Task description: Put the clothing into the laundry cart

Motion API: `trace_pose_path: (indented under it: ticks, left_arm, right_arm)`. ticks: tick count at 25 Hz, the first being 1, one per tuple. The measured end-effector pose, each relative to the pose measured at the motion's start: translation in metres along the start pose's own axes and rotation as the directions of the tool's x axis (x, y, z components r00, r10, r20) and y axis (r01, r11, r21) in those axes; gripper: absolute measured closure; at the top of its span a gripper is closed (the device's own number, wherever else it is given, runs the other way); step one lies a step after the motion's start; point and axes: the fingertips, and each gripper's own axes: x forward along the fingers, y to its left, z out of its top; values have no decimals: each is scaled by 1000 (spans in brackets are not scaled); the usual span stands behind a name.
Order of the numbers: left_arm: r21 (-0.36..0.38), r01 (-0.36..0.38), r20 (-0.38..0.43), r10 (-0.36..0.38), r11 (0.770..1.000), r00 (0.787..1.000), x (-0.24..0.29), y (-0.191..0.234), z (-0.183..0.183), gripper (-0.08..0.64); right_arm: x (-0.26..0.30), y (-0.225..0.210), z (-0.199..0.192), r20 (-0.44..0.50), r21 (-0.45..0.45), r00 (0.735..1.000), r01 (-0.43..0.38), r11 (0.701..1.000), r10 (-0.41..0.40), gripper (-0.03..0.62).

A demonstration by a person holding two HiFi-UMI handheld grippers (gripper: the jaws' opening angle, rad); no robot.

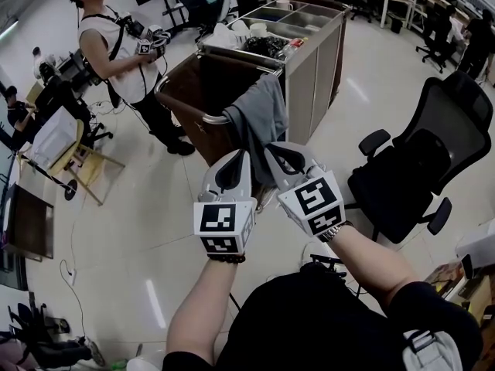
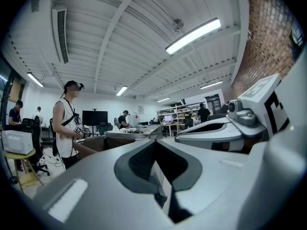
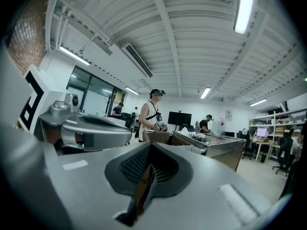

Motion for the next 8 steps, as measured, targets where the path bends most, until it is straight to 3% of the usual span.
trace_pose_path:
  ticks: [8]
  left_arm:
    - [-11,9,-17,-9,1000,1000,13,2,-11,557]
  right_arm:
    - [9,-4,-9,-14,1,1000,-5,1000,5,592]
